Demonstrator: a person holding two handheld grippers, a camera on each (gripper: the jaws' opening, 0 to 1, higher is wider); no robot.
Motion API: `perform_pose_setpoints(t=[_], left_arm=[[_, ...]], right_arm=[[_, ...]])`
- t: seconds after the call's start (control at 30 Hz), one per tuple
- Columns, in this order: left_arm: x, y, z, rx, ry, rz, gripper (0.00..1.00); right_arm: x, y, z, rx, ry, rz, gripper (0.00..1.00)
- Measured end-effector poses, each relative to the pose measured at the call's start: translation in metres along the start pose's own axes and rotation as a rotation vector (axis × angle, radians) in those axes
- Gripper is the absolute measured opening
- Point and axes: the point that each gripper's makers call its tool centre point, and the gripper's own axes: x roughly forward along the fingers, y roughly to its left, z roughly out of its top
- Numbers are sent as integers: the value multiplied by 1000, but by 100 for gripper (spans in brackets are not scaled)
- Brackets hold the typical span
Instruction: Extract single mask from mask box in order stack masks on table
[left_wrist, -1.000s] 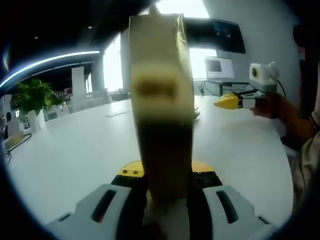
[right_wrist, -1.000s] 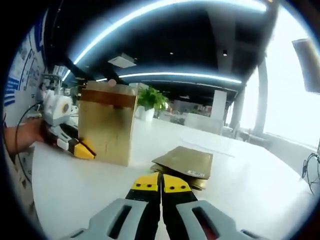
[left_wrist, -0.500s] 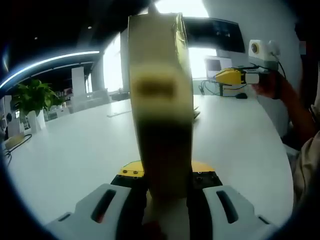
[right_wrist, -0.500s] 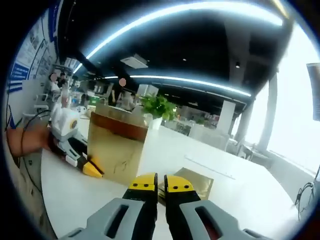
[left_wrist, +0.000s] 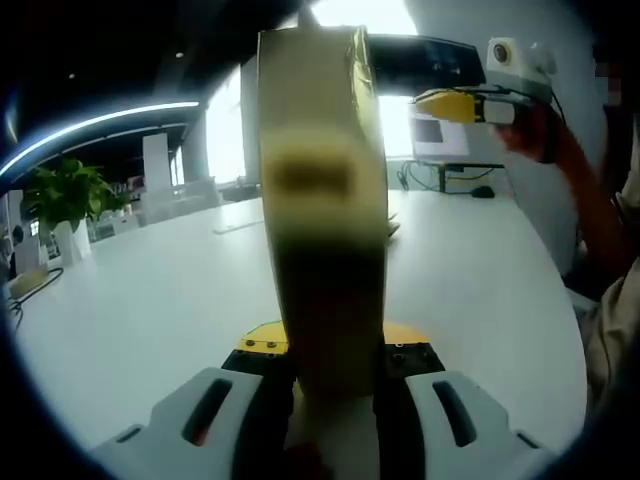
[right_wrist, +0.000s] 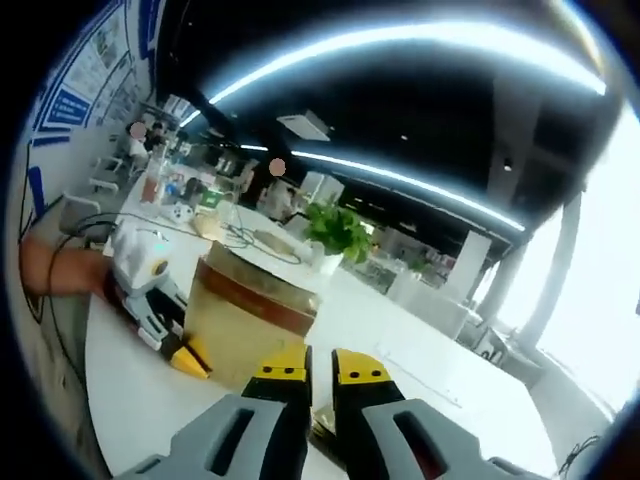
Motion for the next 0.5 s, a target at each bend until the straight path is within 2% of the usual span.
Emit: perform_pose_setpoints(t=[0.5], left_arm=[[0, 0, 0, -1, 0, -1, 21]], right_arm=[[19, 5, 35, -163, 19, 73, 7]])
